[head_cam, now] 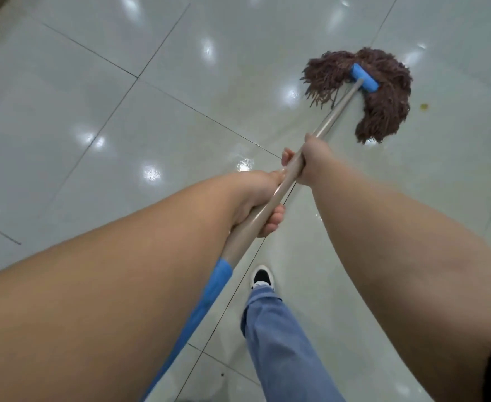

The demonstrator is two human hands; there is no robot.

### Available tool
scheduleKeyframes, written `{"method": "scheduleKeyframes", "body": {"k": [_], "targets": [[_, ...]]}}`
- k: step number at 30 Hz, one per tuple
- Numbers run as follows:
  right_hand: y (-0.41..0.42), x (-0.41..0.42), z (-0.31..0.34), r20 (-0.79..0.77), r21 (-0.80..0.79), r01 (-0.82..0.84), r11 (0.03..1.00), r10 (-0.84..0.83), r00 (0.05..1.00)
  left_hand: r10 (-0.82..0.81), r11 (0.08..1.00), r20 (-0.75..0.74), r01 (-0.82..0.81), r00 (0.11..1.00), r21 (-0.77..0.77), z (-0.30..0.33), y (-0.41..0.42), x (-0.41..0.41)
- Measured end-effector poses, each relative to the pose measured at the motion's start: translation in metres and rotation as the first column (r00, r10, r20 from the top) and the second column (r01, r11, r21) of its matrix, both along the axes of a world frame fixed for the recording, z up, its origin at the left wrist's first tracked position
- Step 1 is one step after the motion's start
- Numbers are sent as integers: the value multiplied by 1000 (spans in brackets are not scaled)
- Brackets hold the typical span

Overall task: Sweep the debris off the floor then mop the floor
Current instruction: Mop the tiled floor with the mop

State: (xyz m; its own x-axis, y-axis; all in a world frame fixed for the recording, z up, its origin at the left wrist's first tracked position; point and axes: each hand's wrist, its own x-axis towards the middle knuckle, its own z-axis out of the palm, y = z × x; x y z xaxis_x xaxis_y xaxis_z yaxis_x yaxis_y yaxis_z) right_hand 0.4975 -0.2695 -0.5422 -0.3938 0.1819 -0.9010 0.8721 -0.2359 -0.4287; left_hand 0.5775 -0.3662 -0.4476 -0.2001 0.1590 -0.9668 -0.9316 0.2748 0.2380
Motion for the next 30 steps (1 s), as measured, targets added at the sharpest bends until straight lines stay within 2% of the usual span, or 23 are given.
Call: {"method": "scheduleKeyframes", "body": {"k": [3,7,12,15,21,25,30], "targets": [[-23,27,2,35,34,-17,999,16,999,6,1000,43,-6,999,-5,1,-27,30],[-93,111,10,47,-30,24,999,-22,999,-20,997,96,27,995,-74,12,-99,113],[-209,273,31,58,-56,27,998,-23,998,-30,981,180,63,983,-182,46,-209,269],[-284,381,50,126,-96,-1,995,13,992,-4,967,249,67,968,-247,71,-276,377],[-387,566,98,294,-134,-174,976,207,933,129,955,408,-2,904,-297,124,-366,565],[-405,617,110,332,-112,-274,955,296,896,186,958,447,-61,875,-280,135,-376,618],[-397,604,105,335,-91,-292,952,306,891,188,965,438,-84,879,-247,125,-368,607]]}}
